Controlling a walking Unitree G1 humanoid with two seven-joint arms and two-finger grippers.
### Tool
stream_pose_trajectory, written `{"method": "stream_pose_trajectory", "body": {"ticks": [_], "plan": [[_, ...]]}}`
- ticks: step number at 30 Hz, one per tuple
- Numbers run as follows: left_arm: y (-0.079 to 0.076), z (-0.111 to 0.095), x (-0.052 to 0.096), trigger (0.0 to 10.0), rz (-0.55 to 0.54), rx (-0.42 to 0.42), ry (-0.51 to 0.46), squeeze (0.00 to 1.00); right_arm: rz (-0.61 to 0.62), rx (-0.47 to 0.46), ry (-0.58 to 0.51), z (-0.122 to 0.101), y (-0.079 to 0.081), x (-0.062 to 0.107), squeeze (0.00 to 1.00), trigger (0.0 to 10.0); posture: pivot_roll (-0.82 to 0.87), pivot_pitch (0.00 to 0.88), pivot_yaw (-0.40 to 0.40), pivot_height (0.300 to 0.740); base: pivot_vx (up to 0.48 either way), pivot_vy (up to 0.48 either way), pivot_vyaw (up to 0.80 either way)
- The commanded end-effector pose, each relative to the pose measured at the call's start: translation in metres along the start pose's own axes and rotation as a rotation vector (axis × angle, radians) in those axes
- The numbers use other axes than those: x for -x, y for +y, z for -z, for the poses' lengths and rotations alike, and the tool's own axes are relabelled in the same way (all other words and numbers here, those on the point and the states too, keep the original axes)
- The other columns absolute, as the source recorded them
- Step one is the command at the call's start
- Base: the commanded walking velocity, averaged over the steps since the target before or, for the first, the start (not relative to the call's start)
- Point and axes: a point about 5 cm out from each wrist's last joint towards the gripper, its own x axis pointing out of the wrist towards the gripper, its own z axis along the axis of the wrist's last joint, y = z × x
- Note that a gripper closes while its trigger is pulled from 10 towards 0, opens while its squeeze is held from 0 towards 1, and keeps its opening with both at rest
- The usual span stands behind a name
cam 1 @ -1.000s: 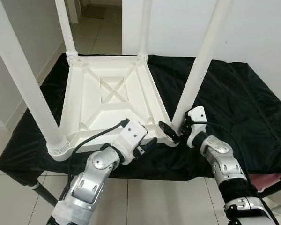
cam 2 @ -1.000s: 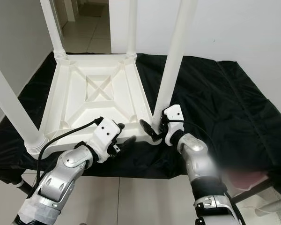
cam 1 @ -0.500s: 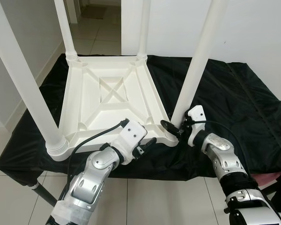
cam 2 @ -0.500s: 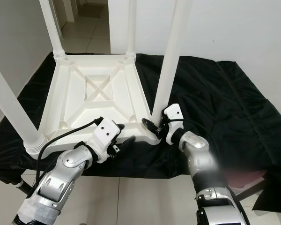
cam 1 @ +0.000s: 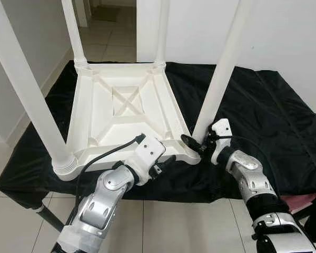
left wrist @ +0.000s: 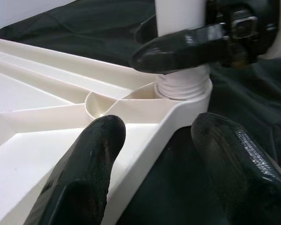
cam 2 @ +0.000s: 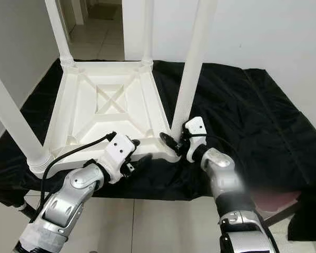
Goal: Building children table
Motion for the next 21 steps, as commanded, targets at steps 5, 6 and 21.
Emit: {"method": "stream_pose_trajectory", "body": {"ticks": [5,6,21], "plan": [[-0.004,0.002,0.000,10.0,0.008,0.000,0.012,0.00,0.221,-0.074,0.027,0.002,0.001,0.000,0.00,10.0,0.01,0.025,-0.043,0.740,0.000,0.000,0.00],[-0.004,0.002,0.000,10.0,0.008,0.000,0.012,0.00,0.221,-0.074,0.027,0.002,0.001,0.000,0.00,10.0,0.01,0.025,-0.043,0.740,0.000,0.000,0.00],[-0.006,0.002,-0.001,10.0,0.005,0.000,0.010,0.00,0.670,-0.197,0.005,0.008,0.045,0.007,0.00,10.0,0.02,0.013,-0.060,0.740,0.000,0.000,0.00]]}}
